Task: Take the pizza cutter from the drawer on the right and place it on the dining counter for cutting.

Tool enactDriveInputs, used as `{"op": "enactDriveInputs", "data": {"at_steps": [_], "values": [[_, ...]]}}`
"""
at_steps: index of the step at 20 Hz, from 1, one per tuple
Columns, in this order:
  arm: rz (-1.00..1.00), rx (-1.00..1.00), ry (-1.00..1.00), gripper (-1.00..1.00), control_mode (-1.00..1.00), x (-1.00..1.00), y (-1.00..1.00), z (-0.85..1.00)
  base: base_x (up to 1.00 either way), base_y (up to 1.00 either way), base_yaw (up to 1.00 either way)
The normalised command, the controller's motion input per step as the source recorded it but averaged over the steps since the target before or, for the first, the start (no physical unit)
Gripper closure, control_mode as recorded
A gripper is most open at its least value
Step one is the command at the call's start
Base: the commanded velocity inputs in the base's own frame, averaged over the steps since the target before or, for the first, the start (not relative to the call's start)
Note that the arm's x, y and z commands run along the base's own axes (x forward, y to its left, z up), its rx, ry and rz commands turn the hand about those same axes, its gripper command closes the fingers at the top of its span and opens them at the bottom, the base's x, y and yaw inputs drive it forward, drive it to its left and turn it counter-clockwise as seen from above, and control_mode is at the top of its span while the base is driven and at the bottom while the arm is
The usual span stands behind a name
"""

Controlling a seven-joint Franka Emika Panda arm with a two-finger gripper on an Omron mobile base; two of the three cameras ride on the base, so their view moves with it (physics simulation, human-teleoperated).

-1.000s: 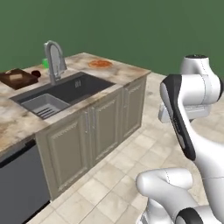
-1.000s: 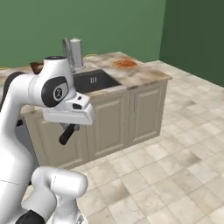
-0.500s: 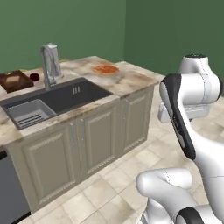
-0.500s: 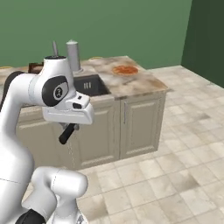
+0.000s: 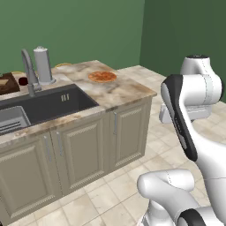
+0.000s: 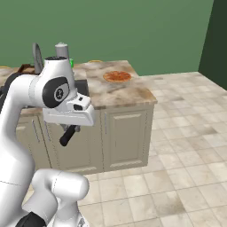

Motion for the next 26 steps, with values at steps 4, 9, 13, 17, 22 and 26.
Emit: {"op": "enactDriveInputs", "data": {"at_steps": [4, 9, 13, 17, 22, 26], "values": [[0.0, 0.0, 0.0, 1.0, 1.0, 0.0, 0.0, 0.0, 0.83, -1.0, 0.29], [0.0, 0.0, 0.0, 1.0, 1.0, 0.0, 0.0, 0.0, 0.74, -1.0, 0.29], [0.0, 0.0, 0.0, 1.0, 1.0, 0.0, 0.0, 0.0, 0.72, -1.0, 0.29], [0.0, 0.0, 0.0, 1.0, 1.0, 0.0, 0.0, 0.0, 0.73, -1.0, 0.3], [0.0, 0.0, 0.0, 1.0, 1.0, 0.0, 0.0, 0.0, 0.74, -1.0, 0.3], [0.0, 0.0, 0.0, 1.0, 1.0, 0.0, 0.0, 0.0, 0.75, -1.0, 0.3]]}}
